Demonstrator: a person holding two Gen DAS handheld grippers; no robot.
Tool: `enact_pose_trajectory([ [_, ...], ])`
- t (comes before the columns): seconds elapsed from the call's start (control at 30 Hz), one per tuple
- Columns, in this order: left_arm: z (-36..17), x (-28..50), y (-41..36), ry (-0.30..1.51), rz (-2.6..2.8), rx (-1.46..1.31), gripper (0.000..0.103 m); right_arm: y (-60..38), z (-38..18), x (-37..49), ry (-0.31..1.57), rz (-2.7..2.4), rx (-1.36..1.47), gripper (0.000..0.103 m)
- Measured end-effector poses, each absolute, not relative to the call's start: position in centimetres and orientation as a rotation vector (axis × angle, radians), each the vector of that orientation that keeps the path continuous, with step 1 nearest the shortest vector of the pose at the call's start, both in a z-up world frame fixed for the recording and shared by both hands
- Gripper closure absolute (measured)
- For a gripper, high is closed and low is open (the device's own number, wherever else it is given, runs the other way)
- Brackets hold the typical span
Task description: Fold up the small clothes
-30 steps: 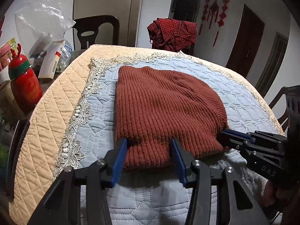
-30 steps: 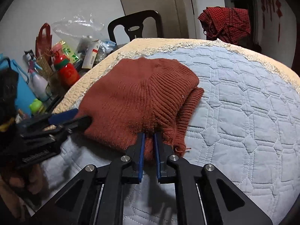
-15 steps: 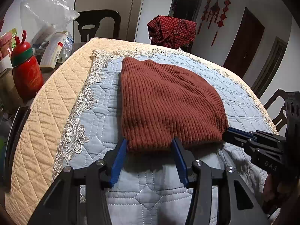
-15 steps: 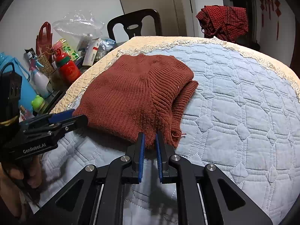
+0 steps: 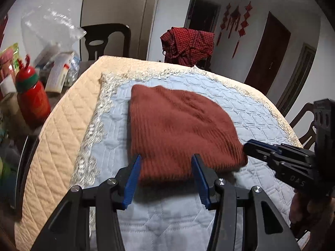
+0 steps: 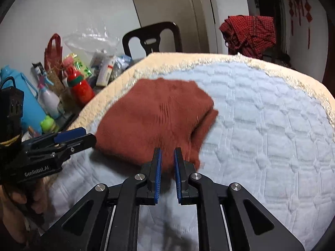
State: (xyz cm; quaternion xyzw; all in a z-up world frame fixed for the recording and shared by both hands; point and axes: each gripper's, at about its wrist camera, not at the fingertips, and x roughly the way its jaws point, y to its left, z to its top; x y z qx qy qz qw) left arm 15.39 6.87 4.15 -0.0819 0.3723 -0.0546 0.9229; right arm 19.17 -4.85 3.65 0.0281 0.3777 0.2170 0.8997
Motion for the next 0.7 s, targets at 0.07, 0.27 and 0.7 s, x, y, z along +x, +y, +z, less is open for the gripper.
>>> enact_pose_trajectory([
  [0.07,3.5,16.2,6.4,0.783,-0.128,-0.173,0.051,-4.5,3.2,20.1,0.79,0.447,0.052,0.092],
  [0.27,2.7,16.4,5.7,0.809,-0.124,-0.157,0.051,-5.4,1.7,21.7,0.837,0.442,0.11,0.091],
  [0.7,2.4,12.9,5.6,0.868,-0.085,-0.11,0.051,-3.8,2.0,15.4,0.861,0.456,-0.064,0.067],
])
